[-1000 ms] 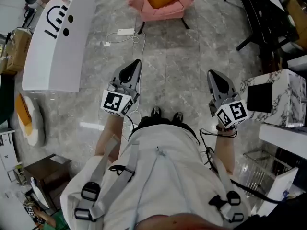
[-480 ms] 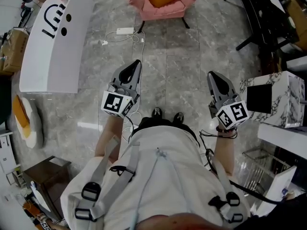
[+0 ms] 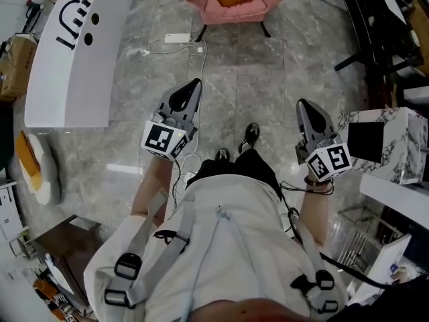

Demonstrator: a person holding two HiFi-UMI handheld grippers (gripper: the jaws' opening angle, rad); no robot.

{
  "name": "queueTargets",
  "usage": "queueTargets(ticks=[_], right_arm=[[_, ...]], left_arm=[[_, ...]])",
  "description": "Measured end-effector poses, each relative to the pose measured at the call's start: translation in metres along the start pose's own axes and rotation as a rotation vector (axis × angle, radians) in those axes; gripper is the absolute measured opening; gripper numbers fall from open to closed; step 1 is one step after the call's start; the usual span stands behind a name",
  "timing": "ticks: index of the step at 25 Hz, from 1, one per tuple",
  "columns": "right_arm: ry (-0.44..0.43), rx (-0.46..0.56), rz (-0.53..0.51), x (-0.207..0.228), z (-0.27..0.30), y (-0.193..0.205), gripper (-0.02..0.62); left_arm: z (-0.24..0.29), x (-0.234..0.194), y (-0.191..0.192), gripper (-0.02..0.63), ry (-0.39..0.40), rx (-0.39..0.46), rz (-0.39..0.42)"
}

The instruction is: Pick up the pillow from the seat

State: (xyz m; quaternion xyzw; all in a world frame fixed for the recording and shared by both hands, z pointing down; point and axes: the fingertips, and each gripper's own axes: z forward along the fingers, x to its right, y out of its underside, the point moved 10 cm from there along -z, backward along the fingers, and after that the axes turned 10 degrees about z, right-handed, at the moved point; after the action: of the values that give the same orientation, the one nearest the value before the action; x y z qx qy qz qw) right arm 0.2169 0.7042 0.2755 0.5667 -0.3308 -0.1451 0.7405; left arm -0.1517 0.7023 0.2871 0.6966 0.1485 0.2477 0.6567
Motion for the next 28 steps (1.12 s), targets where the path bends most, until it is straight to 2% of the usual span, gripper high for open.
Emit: queueTargets(ticks=[5,6,7,8,11,16,22,26,28], right_arm=[[-0.008,-0.012,0.023,0.037,0.034,-0.002,0.023],[-0.013,-0.019,0.029,0.046,0.043,-0.003,0.054],[-0.02,-0.028,0.037,0.054,0.052,-0.005,0.117],[-0.026,-0.038,0.044,0.062,0.061,-0.007,0.131],[-0.042,-0.058,0.057,0.091,0.087,-0.016,0.137],[-0.074,-0.097,0.07,0.138,0.132,-0.032,0.15],[-0.125,-0.122,0.065,0.19,0.171,-0.058,0.177],[-0.16,-0.146,0.064,0.22,0.19,-0.066,0.202],[-0.167,-0.164,0.078,0.232,0.197,-0.067,0.221]], left_arm=[[0.032,-0.014,0.015,0.009,0.006,-0.038,-0.019],[0.04,-0.018,0.017,0.009,0.002,-0.051,-0.022],[0.048,-0.022,0.019,0.009,0.0,-0.062,-0.029],[0.057,-0.026,0.022,0.009,0.001,-0.07,-0.04],[0.089,-0.037,0.029,0.072,0.012,-0.09,-0.062],[0.147,-0.057,0.035,0.114,0.002,-0.109,-0.085],[0.203,-0.069,0.038,0.154,-0.008,-0.133,-0.136],[0.229,-0.075,0.039,0.156,-0.058,-0.124,-0.128],[0.24,-0.078,0.039,0.169,-0.055,-0.134,-0.133]])
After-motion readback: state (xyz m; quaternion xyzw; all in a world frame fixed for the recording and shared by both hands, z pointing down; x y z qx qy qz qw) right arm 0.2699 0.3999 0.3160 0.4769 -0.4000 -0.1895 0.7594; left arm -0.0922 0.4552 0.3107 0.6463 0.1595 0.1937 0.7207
